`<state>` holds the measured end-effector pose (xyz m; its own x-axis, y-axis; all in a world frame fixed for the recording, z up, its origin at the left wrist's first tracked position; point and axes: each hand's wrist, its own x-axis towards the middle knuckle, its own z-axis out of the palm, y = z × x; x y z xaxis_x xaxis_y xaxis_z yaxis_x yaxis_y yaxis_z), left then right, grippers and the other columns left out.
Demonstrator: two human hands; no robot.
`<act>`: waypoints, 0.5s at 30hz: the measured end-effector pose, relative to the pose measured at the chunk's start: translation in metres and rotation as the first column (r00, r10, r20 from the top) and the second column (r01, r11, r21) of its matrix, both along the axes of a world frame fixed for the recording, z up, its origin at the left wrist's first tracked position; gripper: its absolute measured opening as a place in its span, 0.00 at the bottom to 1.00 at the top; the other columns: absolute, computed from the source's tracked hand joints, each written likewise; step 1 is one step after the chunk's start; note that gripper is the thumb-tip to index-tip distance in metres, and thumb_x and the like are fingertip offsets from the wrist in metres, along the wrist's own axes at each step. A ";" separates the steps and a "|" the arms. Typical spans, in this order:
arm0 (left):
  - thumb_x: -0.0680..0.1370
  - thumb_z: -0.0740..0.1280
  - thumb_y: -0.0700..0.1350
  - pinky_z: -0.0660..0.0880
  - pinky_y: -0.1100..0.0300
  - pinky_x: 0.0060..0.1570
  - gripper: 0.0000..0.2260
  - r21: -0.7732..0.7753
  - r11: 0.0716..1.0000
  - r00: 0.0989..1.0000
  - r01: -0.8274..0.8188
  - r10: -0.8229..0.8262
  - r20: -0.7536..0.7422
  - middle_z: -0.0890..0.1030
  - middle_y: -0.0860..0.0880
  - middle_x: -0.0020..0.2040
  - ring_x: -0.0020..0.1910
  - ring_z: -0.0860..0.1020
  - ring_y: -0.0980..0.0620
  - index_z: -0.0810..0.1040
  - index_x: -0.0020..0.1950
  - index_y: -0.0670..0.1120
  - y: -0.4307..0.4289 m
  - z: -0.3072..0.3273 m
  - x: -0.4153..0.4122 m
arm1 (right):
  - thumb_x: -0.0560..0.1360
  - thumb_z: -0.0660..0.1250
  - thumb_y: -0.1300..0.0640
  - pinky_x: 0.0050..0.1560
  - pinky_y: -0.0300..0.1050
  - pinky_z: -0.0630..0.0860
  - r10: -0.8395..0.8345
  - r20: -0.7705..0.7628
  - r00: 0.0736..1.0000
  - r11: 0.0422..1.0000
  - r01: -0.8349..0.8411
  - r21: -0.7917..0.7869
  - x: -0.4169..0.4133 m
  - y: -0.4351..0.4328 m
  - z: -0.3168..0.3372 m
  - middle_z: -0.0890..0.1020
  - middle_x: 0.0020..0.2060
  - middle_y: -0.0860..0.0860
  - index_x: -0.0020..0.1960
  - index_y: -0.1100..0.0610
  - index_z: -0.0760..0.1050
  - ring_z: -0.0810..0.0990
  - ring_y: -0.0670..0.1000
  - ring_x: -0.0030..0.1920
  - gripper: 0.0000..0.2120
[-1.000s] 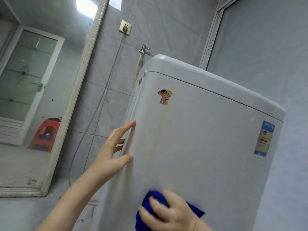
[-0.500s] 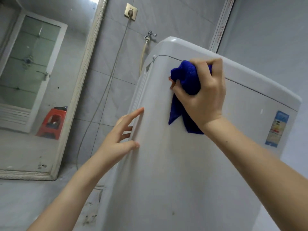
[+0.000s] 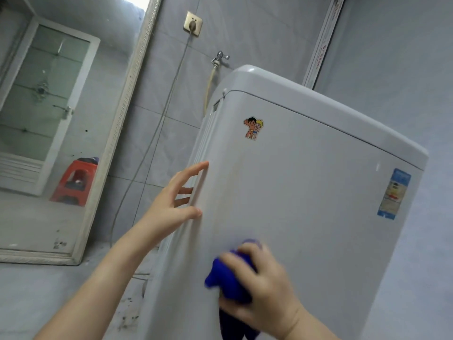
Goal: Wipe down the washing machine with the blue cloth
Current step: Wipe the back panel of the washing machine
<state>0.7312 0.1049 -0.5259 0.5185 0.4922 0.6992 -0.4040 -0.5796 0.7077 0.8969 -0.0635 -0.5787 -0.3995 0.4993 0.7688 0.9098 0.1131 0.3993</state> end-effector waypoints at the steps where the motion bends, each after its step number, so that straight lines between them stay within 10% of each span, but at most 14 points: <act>1: 0.61 0.71 0.51 0.73 0.68 0.50 0.35 0.001 1.000 1.000 -0.003 0.003 -0.004 0.69 0.64 0.70 0.62 0.74 0.57 0.68 0.62 0.78 0.000 0.000 0.000 | 0.66 0.73 0.48 0.47 0.44 0.78 -0.003 -0.133 0.991 1.000 0.007 0.026 -0.006 -0.007 0.016 0.77 0.50 0.54 0.60 0.50 0.76 0.79 0.57 0.46 0.23; 6: 0.66 0.70 0.47 0.72 0.70 0.48 0.36 0.024 0.999 0.999 -0.029 0.029 -0.037 0.68 0.68 0.68 0.61 0.73 0.62 0.66 0.65 0.78 0.003 -0.001 0.001 | 0.68 0.77 0.56 0.51 0.27 0.70 0.056 -0.653 0.755 0.987 0.055 0.148 -0.010 -0.020 0.073 0.70 0.56 0.45 0.58 0.43 0.65 0.73 0.38 0.55 0.27; 15: 0.65 0.70 0.47 0.73 0.63 0.53 0.37 0.029 0.999 0.999 -0.034 0.035 -0.016 0.70 0.68 0.68 0.63 0.74 0.57 0.67 0.68 0.75 0.006 -0.003 0.002 | 0.67 0.80 0.50 0.52 0.24 0.68 0.136 -0.717 0.683 0.932 0.158 0.327 -0.009 -0.018 0.082 0.72 0.58 0.45 0.51 0.45 0.76 0.74 0.36 0.55 0.17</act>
<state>0.7334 0.1106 -0.5292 0.5129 0.4896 0.7051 -0.3722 -0.6134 0.6966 0.8880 -0.0814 -0.4964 0.3542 0.1517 0.9228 0.9241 0.0948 -0.3702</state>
